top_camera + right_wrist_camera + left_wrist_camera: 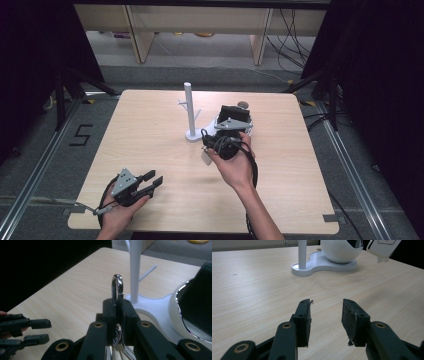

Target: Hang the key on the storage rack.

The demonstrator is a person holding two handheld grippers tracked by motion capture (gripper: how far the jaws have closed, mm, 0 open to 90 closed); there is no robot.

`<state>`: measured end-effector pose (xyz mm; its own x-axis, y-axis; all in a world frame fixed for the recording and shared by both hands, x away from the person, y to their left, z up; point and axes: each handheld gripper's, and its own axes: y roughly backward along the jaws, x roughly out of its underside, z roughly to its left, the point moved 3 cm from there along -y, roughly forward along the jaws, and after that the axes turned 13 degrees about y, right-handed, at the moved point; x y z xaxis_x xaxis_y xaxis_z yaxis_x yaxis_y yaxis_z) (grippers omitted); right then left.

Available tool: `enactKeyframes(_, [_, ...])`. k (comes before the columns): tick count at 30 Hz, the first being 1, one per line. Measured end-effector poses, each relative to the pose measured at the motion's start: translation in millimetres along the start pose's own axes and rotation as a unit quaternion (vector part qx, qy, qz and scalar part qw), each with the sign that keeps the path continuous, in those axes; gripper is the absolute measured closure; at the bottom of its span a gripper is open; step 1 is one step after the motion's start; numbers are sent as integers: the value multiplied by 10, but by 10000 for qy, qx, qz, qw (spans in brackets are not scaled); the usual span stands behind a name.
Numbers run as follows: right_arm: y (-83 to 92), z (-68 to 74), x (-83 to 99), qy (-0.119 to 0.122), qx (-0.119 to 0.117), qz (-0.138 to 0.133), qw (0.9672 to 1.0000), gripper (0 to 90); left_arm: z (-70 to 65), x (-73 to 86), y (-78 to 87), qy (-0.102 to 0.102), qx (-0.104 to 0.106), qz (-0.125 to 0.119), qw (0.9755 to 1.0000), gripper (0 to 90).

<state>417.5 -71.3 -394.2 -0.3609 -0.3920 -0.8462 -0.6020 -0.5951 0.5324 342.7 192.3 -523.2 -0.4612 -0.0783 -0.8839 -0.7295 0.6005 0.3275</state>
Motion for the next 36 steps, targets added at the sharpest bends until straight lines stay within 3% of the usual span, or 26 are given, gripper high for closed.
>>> enactKeyframes(8, [-144,54,-129,-20,-89,-161,9998,844,10,-5,11,-17,-26,-78,10000,586])
enactKeyframes(11, [-181,50,-158,122,-92,-132,9998,844,13,-12,15,-4,-41,-121,9999,585])
enactKeyframes(12, [-195,62,-165,9,-104,-158,9998,844,18,-12,6,5,-11,-176,9998,585])
enactKeyframes(13, [-214,48,-176,147,-110,-194,9996,844,22,-12,7,8,-30,-181,9998,585])
enactKeyframes(14, [-221,65,-184,5,-98,-177,9998,844,23,-12,16,4,-90,-138,9999,585])
enactKeyframes(16, [-251,61,-214,148,-134,-234,9995,844,28,-14,18,11,-112,-172,9998,585])
enactKeyframes(17, [-261,83,-223,9,-128,-228,9997,844,32,-14,14,8,-94,-200,9998,585])
enactKeyframes(30, [-444,142,-389,104,-207,-415,9989,844,38,-5,24,3,-117,-171,9998,584])
enactKeyframes(36, [-528,163,-438,14,-192,-396,9990,844,35,-1,17,1,-105,-174,9998,585])
